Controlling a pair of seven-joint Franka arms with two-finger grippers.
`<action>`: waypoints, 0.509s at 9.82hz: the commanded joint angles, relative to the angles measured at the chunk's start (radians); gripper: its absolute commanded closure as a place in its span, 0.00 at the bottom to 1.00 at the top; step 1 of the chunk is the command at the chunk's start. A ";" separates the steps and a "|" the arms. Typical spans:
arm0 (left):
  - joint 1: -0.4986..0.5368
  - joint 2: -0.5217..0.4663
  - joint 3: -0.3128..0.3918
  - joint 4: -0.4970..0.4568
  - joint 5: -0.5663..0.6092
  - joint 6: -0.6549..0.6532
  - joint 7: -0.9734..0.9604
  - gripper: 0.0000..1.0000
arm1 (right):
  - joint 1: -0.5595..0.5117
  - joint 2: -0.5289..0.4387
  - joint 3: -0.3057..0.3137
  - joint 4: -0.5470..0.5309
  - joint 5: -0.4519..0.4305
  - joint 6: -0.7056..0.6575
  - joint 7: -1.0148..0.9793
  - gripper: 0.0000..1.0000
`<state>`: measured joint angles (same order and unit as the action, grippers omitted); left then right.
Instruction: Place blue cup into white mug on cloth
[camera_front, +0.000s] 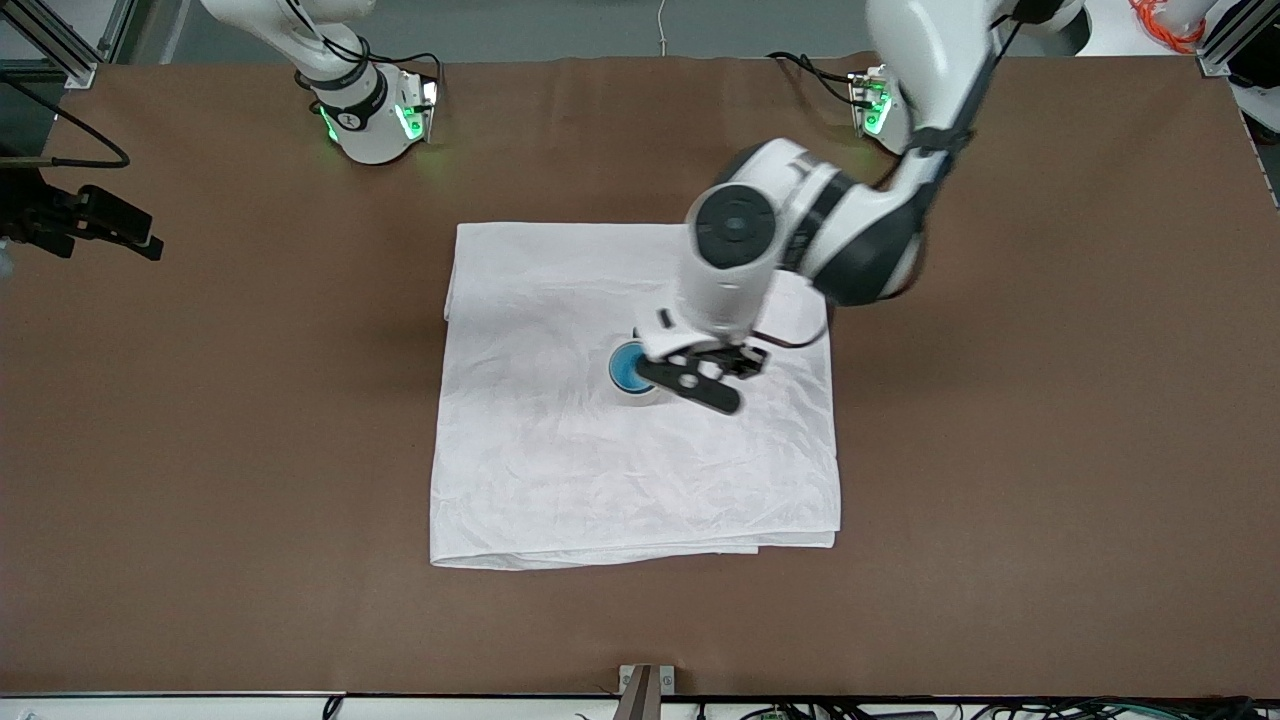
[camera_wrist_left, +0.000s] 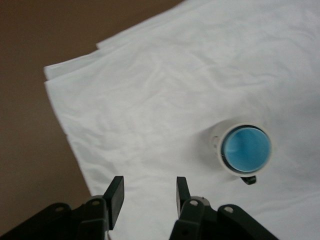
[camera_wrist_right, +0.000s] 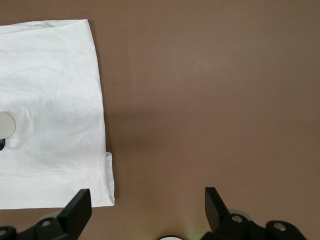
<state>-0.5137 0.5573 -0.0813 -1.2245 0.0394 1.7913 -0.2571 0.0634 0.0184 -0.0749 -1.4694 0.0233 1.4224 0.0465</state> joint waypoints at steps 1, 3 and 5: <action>0.183 -0.068 -0.009 -0.029 0.008 -0.026 0.004 0.16 | 0.001 -0.032 0.001 -0.031 -0.008 0.012 -0.010 0.00; 0.288 -0.121 0.004 -0.027 0.007 -0.039 0.022 0.00 | 0.006 -0.031 0.001 -0.029 -0.006 0.016 -0.011 0.00; 0.344 -0.175 0.131 -0.023 -0.024 -0.079 0.094 0.00 | 0.003 -0.031 0.001 -0.029 -0.005 0.024 -0.010 0.00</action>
<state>-0.1936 0.4364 -0.0010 -1.2253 0.0386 1.7447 -0.2036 0.0656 0.0164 -0.0739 -1.4695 0.0233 1.4329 0.0456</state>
